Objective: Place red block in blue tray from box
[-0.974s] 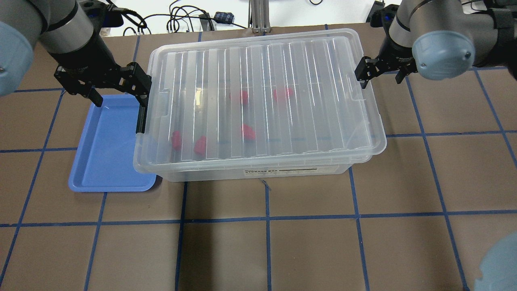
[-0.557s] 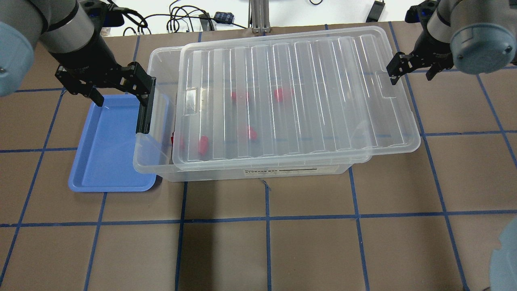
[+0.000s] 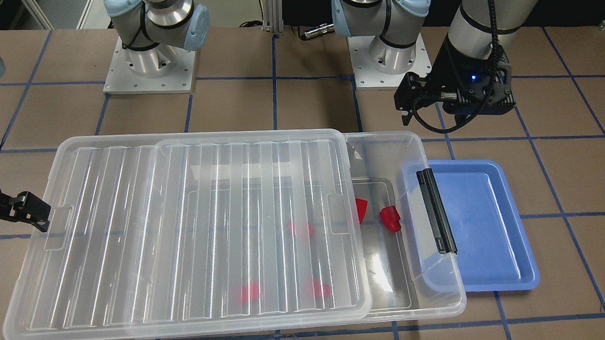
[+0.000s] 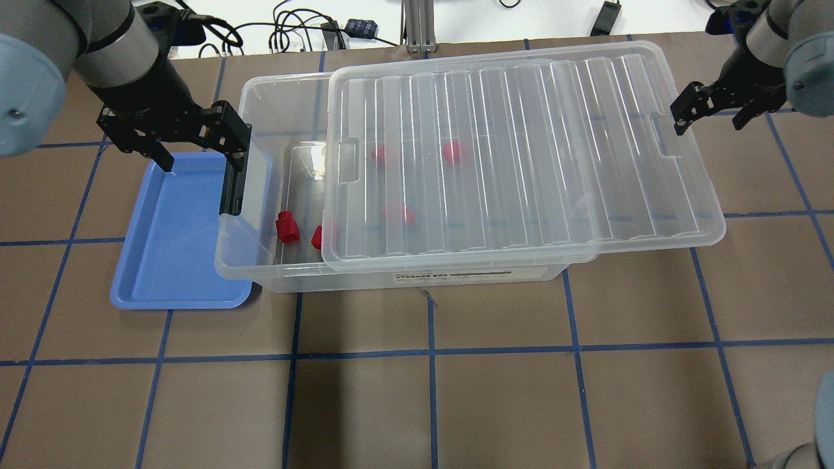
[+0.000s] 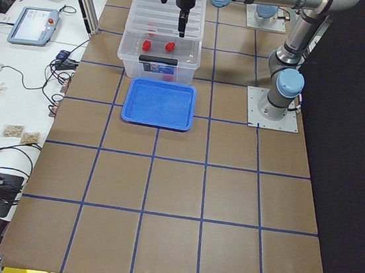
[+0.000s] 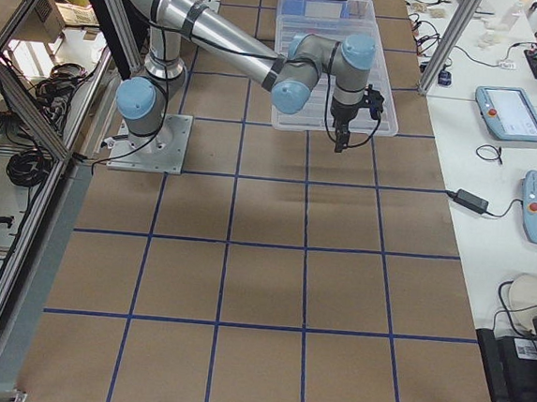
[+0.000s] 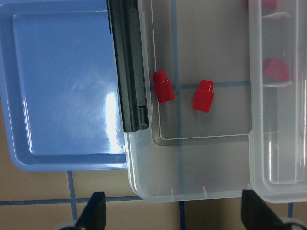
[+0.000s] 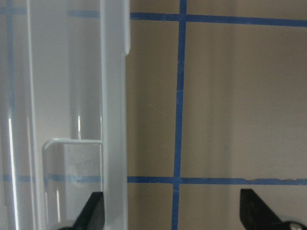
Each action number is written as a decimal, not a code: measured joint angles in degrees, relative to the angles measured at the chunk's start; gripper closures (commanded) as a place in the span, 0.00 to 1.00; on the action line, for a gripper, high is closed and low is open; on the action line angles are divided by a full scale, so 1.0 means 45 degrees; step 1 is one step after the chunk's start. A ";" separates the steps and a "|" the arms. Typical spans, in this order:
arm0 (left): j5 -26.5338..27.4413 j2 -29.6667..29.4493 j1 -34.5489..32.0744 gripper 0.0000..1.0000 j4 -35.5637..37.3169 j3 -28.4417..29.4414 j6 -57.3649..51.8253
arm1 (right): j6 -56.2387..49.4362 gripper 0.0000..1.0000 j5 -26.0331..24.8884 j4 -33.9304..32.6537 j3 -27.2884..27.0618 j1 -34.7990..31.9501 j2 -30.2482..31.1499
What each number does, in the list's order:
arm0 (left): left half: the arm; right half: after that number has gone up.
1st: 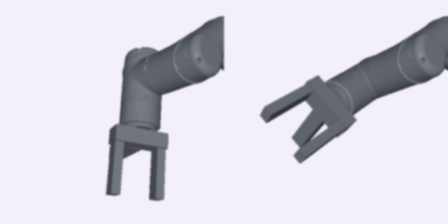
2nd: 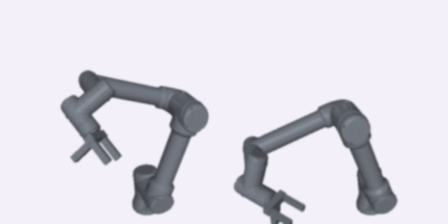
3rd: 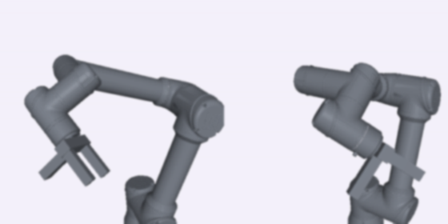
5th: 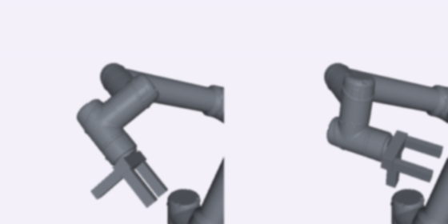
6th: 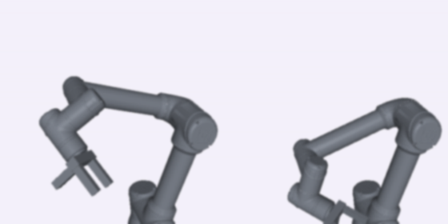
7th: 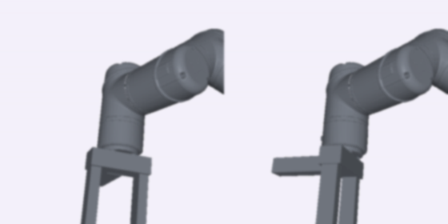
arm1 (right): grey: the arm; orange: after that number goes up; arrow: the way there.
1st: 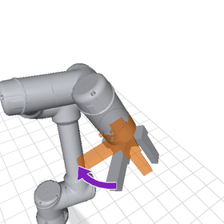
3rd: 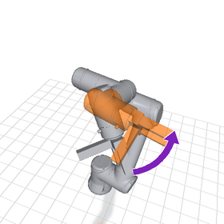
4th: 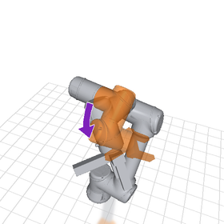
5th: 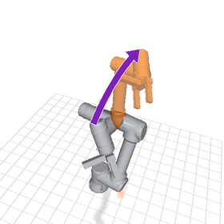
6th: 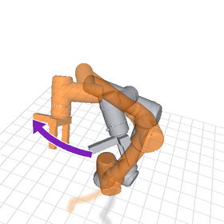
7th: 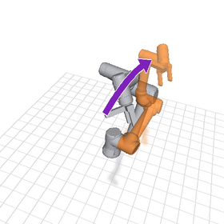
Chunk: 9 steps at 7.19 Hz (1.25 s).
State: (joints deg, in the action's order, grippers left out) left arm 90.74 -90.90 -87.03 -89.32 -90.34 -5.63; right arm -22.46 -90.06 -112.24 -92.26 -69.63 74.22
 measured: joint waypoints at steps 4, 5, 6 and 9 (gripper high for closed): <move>-0.0258 -0.0754 -0.0162 0.00 0.0794 -0.0219 -0.1168 | -0.0623 0.00 0.0000 0.0020 0.0002 0.1011 0.0028; -0.0286 -0.1020 -0.0272 0.00 0.1017 -0.0329 -0.1392 | -0.0745 0.00 -0.0004 0.0021 0.0001 0.1184 0.0029; -0.0291 -0.1263 -0.0515 0.00 0.1514 -0.0579 -0.1488 | -0.0912 0.00 -0.0001 0.0025 0.0005 0.1404 0.0029; -0.0294 -0.1923 -0.0936 0.00 0.3810 -0.1911 -0.1951 | -0.1195 0.00 0.0008 0.0044 0.0054 0.1710 0.0061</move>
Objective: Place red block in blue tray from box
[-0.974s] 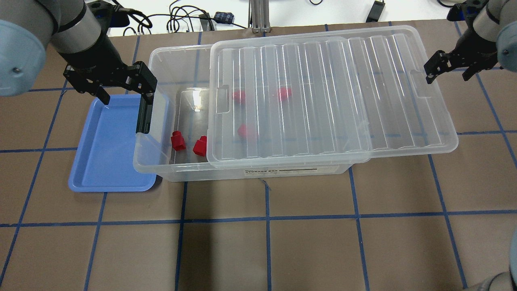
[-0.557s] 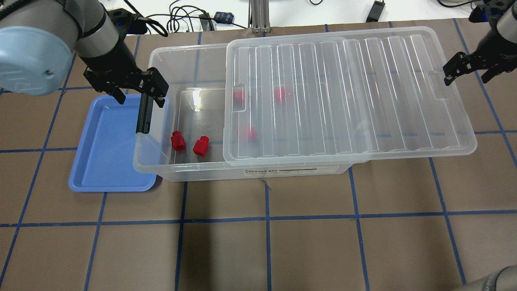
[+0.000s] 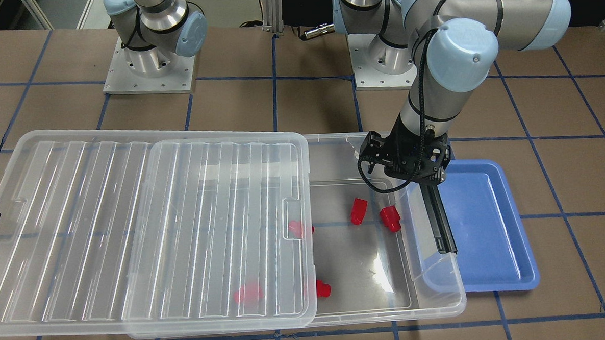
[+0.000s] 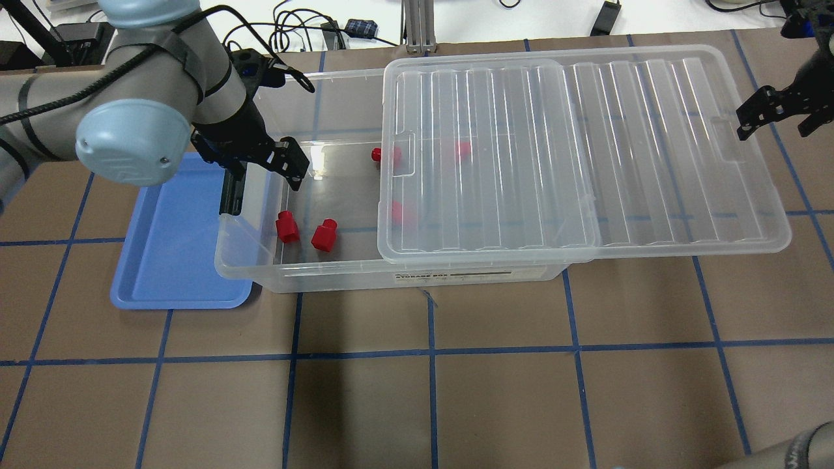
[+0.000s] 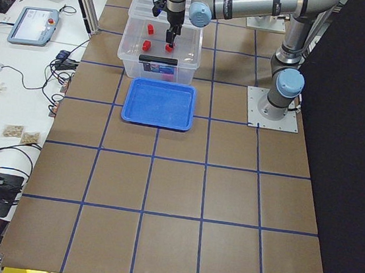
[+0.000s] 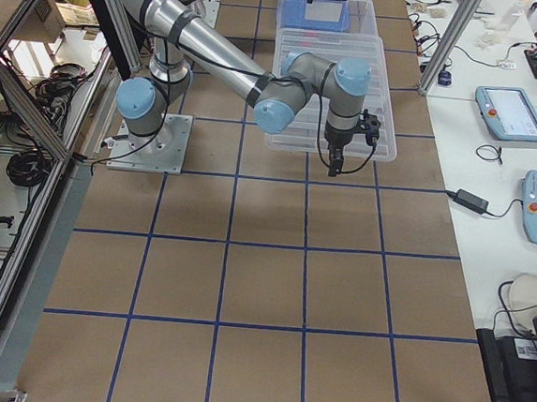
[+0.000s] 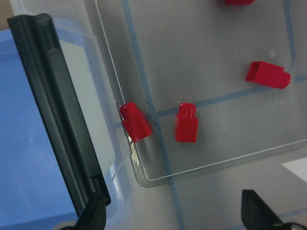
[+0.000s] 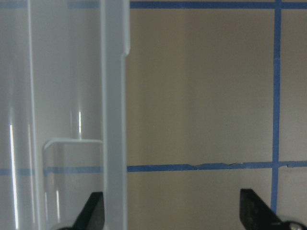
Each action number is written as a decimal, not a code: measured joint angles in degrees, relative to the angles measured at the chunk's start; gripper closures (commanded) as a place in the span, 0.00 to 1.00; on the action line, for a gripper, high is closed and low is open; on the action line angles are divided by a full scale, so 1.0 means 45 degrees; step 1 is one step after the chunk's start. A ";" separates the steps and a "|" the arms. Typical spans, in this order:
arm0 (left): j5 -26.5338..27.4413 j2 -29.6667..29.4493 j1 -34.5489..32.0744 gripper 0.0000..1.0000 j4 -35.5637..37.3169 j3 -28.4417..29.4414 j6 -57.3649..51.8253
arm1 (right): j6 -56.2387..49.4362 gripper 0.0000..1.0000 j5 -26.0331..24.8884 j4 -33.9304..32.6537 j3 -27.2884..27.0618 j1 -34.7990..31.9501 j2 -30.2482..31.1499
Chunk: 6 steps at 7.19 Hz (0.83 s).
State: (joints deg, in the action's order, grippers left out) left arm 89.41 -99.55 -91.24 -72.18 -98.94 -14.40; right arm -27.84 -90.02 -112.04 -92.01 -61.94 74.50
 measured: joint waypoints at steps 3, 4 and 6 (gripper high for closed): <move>-0.0011 -0.0650 -0.0128 0.00 0.0664 -0.0465 -0.0469 | 0.0206 0.00 0.0306 0.0825 0.1107 -0.0540 0.0242; -0.0011 -0.0848 -0.0156 0.00 0.0839 -0.0535 -0.0644 | 0.0527 0.00 0.0431 0.1929 0.1762 -0.0973 0.0528; -0.0023 -0.1221 -0.0236 0.06 0.1344 -0.0770 -0.0763 | 0.2129 0.00 0.0502 0.4102 0.2549 -0.2201 0.1470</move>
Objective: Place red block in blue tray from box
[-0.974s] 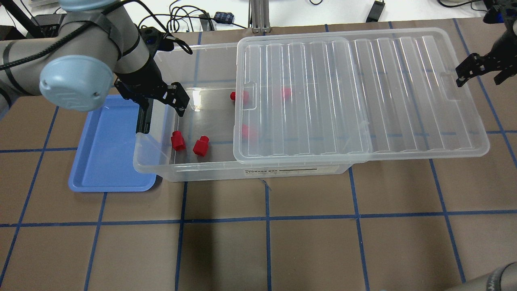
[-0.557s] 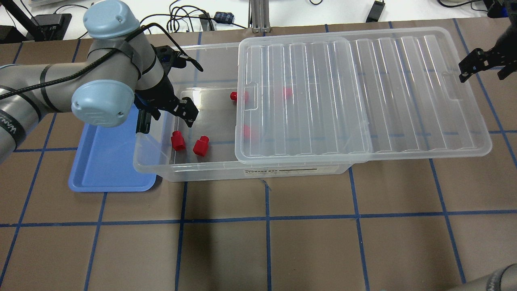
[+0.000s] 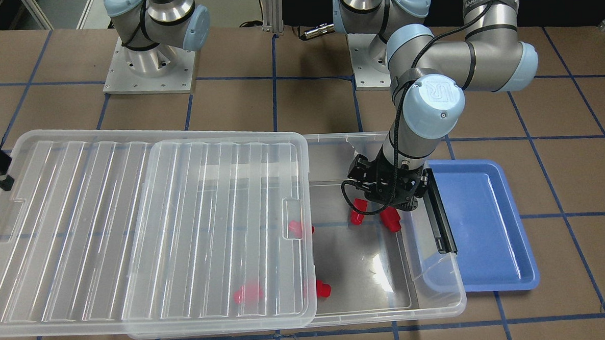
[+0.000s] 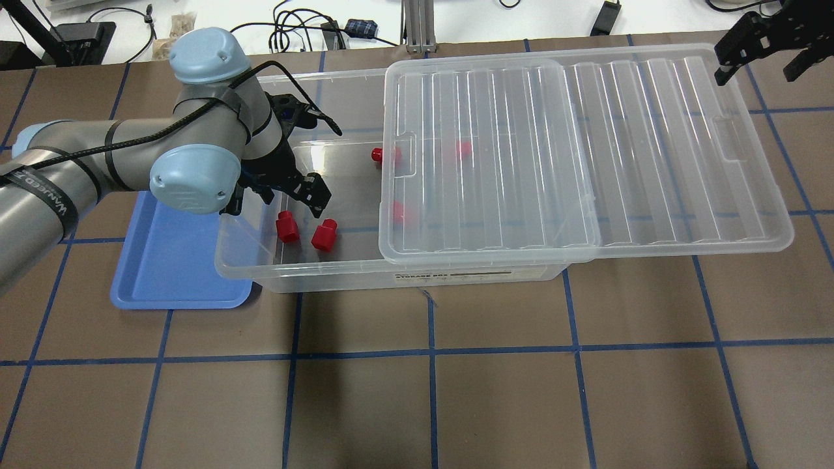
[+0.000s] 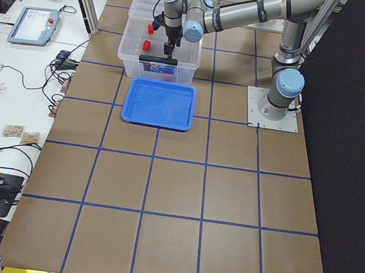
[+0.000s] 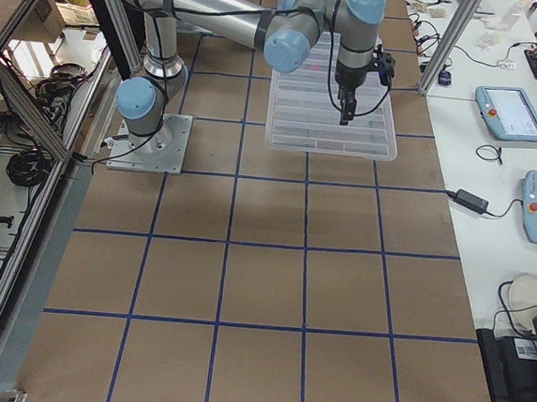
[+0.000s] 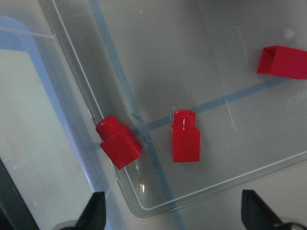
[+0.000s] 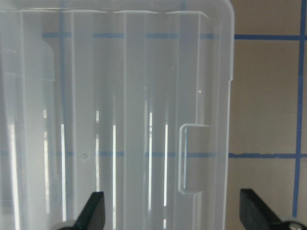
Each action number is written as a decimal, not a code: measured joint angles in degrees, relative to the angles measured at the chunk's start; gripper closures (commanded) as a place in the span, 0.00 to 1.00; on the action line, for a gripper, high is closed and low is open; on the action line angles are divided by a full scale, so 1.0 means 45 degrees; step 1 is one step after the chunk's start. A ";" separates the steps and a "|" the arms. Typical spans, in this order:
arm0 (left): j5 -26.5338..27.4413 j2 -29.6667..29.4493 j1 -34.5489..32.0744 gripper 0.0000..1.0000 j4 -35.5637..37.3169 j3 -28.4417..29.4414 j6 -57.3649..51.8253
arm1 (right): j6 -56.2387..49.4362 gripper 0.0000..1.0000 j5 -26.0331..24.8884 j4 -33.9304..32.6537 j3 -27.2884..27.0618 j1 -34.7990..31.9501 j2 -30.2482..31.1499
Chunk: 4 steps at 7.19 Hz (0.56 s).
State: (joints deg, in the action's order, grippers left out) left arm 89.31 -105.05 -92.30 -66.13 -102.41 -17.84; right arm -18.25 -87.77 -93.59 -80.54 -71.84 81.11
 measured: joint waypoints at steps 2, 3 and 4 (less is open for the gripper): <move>-0.0003 -0.0314 -0.0113 0.06 0.0524 -0.0292 -0.0071 | 0.2391 0.00 -0.0063 0.0826 0.0068 -0.1619 0.0694; -0.0002 -0.0444 -0.0154 0.08 0.0767 -0.0435 -0.0131 | 0.3490 0.00 -0.0121 0.1027 -0.0039 -0.2427 0.0953; -0.0003 -0.0593 -0.0178 0.10 0.0997 -0.0547 -0.0161 | 0.4370 0.00 -0.0154 0.1091 -0.0366 -0.3034 0.1223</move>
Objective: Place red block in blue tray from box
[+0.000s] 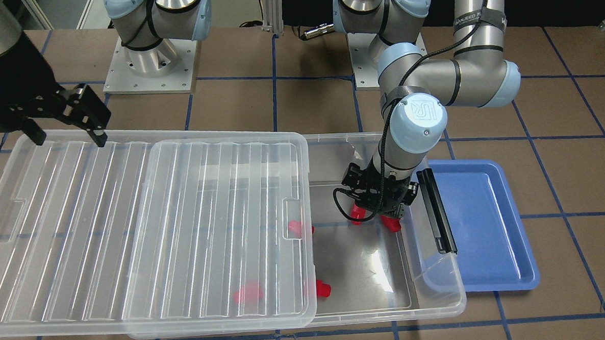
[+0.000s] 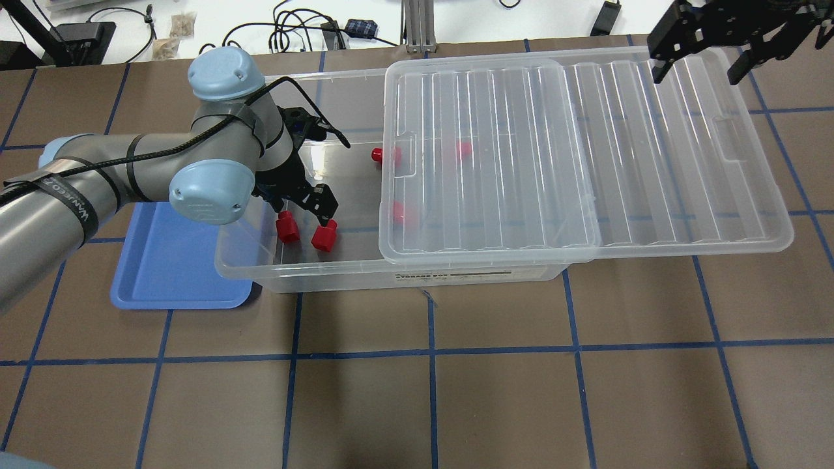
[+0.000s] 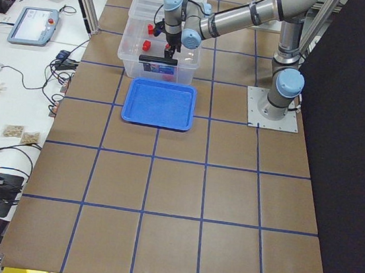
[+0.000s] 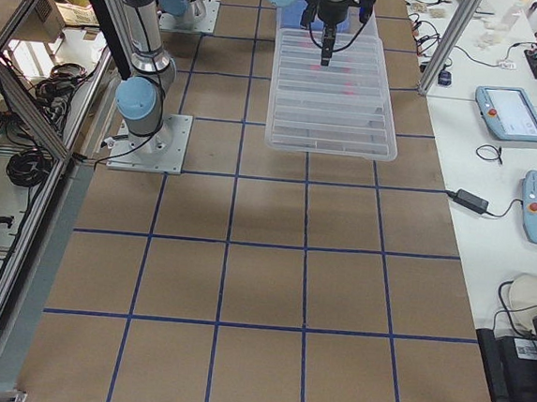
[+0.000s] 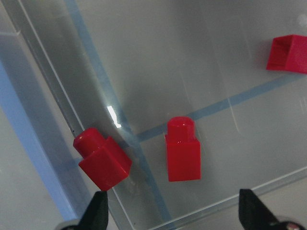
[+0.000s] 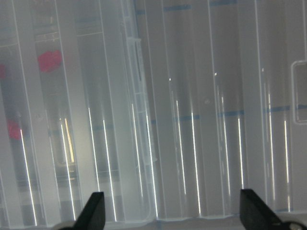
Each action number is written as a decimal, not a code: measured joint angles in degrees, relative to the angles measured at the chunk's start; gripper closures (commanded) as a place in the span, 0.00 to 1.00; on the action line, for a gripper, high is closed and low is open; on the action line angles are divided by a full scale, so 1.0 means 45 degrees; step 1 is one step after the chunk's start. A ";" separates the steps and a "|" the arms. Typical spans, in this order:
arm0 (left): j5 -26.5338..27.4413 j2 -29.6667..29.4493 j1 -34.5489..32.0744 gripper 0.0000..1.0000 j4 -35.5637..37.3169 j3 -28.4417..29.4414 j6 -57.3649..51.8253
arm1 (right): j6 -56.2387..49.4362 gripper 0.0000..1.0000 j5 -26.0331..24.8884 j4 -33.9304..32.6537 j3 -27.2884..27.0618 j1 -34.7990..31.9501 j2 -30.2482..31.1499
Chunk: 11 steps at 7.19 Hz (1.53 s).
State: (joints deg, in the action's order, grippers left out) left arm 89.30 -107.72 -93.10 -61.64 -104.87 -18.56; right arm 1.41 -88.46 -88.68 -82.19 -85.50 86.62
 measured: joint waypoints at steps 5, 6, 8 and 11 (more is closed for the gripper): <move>-0.0128 -0.0703 -0.0072 0.10 0.0783 -0.0287 -0.0021 | 0.0874 0.00 -0.0016 -0.0351 -0.1297 -0.0528 0.0898; -0.0238 -0.0797 -0.0089 0.10 0.0899 -0.0391 -0.0033 | 0.0870 0.00 -0.0024 -0.0375 -0.1314 -0.0532 0.0902; -0.0303 -0.0925 -0.0107 0.10 0.0959 -0.0507 -0.0162 | 0.0863 0.00 -0.0029 -0.0390 -0.1301 -0.0532 0.0904; -0.0320 -0.1191 -0.0112 0.71 0.0980 -0.0523 -0.0263 | 0.0845 0.00 -0.0012 -0.0421 -0.1240 -0.0532 0.0854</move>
State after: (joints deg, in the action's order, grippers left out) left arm 87.86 -113.07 -93.60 -57.23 -107.22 -19.75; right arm 5.21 -88.52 -90.57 -87.77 -87.89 90.46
